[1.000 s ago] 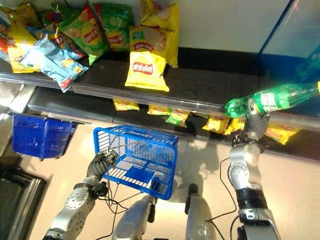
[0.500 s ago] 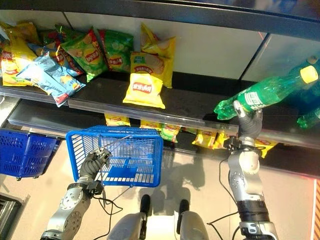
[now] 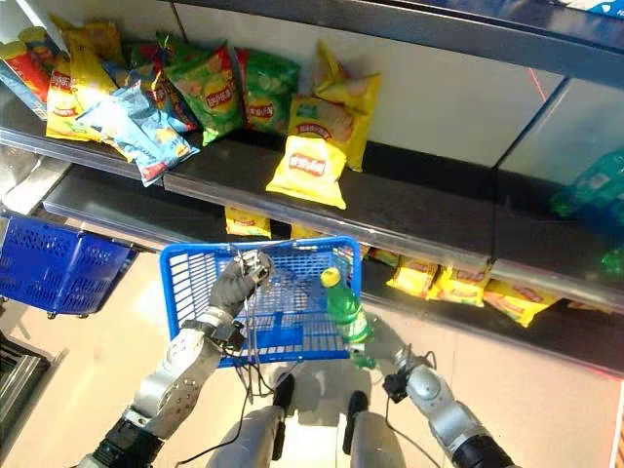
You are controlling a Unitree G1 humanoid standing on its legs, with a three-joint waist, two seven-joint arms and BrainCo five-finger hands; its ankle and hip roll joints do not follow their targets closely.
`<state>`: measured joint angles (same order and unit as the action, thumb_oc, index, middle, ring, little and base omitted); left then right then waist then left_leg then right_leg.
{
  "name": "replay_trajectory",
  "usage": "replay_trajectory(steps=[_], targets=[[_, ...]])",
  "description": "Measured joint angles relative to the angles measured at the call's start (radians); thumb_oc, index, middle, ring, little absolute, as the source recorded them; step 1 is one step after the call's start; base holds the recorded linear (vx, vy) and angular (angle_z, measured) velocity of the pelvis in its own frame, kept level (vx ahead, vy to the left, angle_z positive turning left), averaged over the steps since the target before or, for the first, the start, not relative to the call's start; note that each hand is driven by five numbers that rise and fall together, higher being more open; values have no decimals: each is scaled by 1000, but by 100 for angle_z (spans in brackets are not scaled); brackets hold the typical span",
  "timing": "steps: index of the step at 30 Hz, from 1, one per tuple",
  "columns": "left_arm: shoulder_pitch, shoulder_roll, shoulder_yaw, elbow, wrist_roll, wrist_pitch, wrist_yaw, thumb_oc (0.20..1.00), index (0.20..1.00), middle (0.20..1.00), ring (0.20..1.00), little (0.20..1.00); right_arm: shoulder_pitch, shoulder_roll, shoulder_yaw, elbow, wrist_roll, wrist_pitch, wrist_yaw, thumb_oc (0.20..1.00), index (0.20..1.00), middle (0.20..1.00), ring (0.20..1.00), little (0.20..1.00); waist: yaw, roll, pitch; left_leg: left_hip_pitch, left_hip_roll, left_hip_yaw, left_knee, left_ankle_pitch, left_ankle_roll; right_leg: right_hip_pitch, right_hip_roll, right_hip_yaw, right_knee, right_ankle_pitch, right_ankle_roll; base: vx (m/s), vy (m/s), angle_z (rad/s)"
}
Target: Pick up the snacks into the basket
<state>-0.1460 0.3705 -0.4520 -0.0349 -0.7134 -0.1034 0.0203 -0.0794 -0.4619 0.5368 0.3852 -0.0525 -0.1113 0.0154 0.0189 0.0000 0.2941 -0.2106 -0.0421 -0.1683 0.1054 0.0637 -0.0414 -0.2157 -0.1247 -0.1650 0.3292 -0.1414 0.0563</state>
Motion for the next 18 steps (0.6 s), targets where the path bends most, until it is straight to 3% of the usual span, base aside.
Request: replay_trajectory(steps=[4,8,14,18], targets=[[-131,-2,-129,0,-47,3,2,200,200,200,200,200,-146,25,122,146,-114,1,1,200,200,200,200,200,10,27,61,-36,-5,-30,12,11,-11,-34,-10,-22,34,-11,-8,-15,-9,23],[-181,-10,-182,-1,-86,10,21,200,200,200,200,200,-201,89,141,242,-135,7,-20,200,200,200,200,200,29,51,87,-46,-9,-67,13,22,-19,-38,-19,-60,60,-31,-22,-3,-21,27],[-203,8,-229,-21,-178,26,39,200,200,200,200,200,-279,149,113,343,-119,22,-75,200,200,200,200,200,56,64,94,-62,-22,-100,25,23,-23,-35,-24,-74,79,-52,-21,-23,1,23],[-221,33,-271,-79,-245,27,39,200,200,200,200,200,-365,145,70,369,-47,37,-134,200,200,200,200,200,82,81,109,-95,-36,-103,46,22,-23,-72,-38,-71,112,-64,-17,-116,14,6]])
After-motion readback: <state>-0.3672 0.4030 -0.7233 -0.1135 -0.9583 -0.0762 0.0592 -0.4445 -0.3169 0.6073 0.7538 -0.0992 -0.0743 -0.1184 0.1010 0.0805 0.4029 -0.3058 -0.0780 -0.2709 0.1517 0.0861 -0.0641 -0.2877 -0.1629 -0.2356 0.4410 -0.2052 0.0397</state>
